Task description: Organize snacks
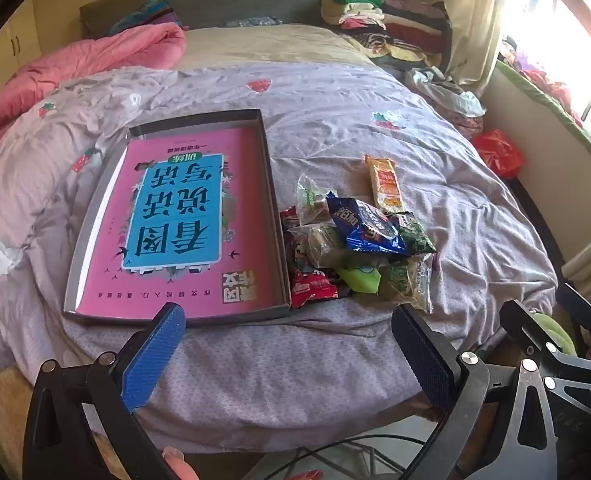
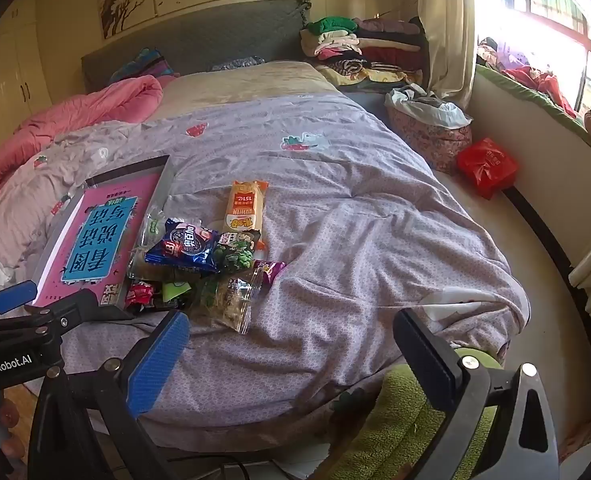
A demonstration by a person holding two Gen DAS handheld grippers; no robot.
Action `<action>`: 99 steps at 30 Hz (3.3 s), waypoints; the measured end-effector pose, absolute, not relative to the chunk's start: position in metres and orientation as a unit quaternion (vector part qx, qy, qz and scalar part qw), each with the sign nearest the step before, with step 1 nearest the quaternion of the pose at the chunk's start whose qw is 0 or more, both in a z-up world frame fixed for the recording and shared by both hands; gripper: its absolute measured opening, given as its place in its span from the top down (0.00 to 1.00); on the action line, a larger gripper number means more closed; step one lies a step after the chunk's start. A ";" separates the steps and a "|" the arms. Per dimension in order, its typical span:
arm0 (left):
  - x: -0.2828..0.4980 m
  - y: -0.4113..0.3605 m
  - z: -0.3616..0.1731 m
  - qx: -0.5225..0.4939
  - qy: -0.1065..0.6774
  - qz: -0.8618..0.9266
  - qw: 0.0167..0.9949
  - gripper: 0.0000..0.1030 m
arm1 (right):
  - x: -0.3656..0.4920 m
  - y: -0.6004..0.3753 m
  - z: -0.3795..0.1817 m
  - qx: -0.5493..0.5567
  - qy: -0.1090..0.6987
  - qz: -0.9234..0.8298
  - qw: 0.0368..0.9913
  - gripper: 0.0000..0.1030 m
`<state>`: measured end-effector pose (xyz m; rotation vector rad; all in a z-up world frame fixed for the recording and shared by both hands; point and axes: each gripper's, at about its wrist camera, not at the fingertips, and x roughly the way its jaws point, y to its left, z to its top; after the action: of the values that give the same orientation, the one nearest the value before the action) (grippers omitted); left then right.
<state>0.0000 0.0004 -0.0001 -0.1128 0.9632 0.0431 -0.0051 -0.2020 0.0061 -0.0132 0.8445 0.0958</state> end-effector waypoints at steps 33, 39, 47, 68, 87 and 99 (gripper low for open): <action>0.000 -0.004 0.002 -0.047 0.462 0.013 0.885 0.00 | -0.002 -0.199 0.004 -0.017 0.413 0.042 0.910 0.00; 0.001 -0.004 0.002 -0.048 0.463 0.012 0.885 0.00 | -0.002 -0.199 0.001 -0.017 0.414 0.041 0.909 0.00; 0.001 -0.004 0.000 -0.048 0.465 0.013 0.884 0.00 | -0.003 -0.198 0.001 -0.017 0.414 0.041 0.909 0.00; 0.003 -0.002 -0.003 -0.051 0.468 0.014 0.882 0.00 | -0.002 -0.197 -0.003 -0.018 0.417 0.042 0.908 0.00; 0.016 0.002 -0.007 -0.056 0.477 0.007 0.877 0.00 | 0.006 -0.194 -0.006 -0.018 0.424 0.047 0.904 0.00; 0.041 -0.002 -0.005 -0.055 0.479 -0.014 0.876 0.00 | 0.028 -0.198 -0.013 -0.017 0.433 0.048 0.900 0.00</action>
<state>0.0413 -0.0022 -0.0047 -0.1151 0.9990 -0.0293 0.0277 -0.1978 -0.0129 -0.0342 0.8972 0.0989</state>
